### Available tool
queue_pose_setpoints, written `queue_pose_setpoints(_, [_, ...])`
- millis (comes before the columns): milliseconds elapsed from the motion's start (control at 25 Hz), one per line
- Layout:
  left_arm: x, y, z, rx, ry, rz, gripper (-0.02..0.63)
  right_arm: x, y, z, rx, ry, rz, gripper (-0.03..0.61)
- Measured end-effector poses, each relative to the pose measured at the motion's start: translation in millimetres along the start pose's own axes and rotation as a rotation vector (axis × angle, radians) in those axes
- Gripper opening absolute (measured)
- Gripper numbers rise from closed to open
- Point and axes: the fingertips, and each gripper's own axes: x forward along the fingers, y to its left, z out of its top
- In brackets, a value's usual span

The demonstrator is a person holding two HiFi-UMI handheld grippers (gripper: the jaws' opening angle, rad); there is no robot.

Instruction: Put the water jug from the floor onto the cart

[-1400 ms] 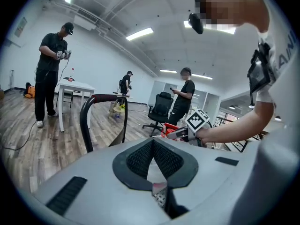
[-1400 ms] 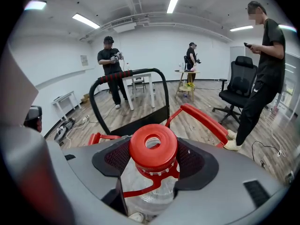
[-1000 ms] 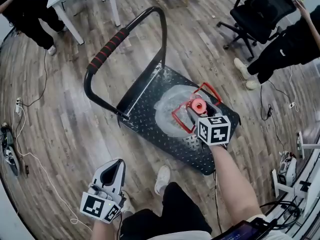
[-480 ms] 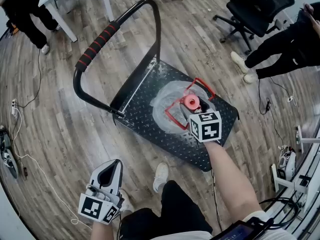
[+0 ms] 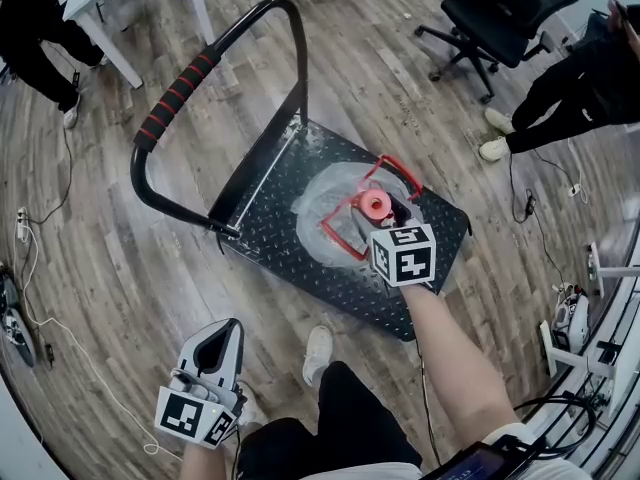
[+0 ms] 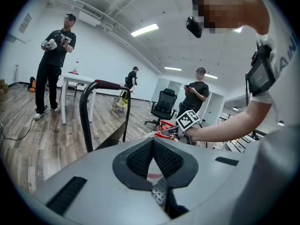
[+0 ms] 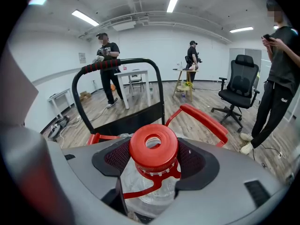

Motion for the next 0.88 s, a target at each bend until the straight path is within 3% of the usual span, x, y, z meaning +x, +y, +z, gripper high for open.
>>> queue_pose_setpoints(520, [3,-4,-5,0.009,0.023,-0.015,-0.002,2,-12,-5,0.032,-0.003,-0.013,0.308])
queue_pose_setpoints(880, [-1,2,-8,0.015,0.018,-0.023,-0.002,-10,-6,11,-0.019,-0.062,-0.030,0.310])
